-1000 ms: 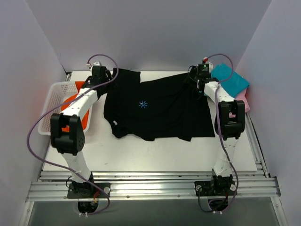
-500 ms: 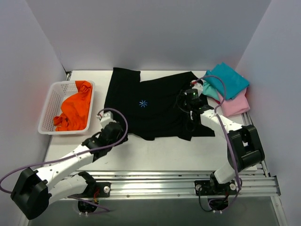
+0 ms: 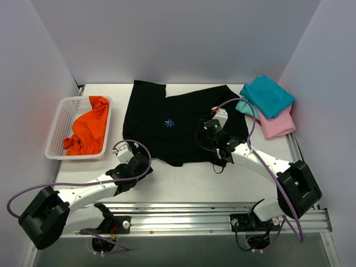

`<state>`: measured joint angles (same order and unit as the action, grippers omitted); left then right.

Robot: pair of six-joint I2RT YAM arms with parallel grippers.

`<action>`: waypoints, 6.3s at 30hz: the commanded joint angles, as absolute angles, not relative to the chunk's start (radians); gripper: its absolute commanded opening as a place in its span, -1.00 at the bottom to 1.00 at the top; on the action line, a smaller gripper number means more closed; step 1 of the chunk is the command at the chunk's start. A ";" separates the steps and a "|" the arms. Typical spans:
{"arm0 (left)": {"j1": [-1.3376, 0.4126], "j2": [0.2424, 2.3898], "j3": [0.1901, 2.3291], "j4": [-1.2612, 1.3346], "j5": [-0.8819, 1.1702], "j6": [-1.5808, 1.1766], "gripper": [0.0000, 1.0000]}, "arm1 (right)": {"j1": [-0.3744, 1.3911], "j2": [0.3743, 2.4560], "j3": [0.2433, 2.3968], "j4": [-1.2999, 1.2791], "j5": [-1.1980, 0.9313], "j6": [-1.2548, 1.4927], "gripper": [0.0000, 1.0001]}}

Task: Fold and stack the t-shirts
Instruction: Flatten the tshirt out

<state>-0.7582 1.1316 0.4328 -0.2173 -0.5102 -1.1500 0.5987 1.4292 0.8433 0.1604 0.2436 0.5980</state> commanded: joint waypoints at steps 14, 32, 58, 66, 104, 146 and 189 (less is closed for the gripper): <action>-0.701 1.413 0.543 0.021 -0.669 -1.201 0.67 | 0.632 1.394 0.810 0.135 0.339 0.600 0.08; -0.578 1.464 0.633 0.044 -0.526 -1.034 -0.95 | 0.641 1.437 0.805 0.146 0.333 0.600 0.08; -0.734 0.916 0.534 -0.279 -0.399 -0.986 0.86 | 0.663 1.525 0.828 0.161 0.327 0.603 0.07; -0.929 1.136 0.515 -0.027 -0.408 -1.046 0.68 | 0.663 1.552 0.841 0.161 0.334 0.604 0.07; -1.043 1.686 0.733 -0.178 -0.718 -1.046 0.25 | 0.664 1.569 0.841 0.150 0.319 0.604 0.07; -1.206 1.891 0.962 -0.315 -0.873 -1.160 0.32 | 0.666 1.598 0.850 0.147 0.301 0.607 0.07; -1.272 1.669 0.879 -0.581 -0.836 -1.245 -0.95 | 0.670 1.660 0.882 0.138 0.307 0.606 0.06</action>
<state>-1.2461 1.7573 0.9127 -0.3759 -0.9020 -1.1664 0.6628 1.6524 0.8482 0.1608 0.2832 0.6018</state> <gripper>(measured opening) 0.037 0.532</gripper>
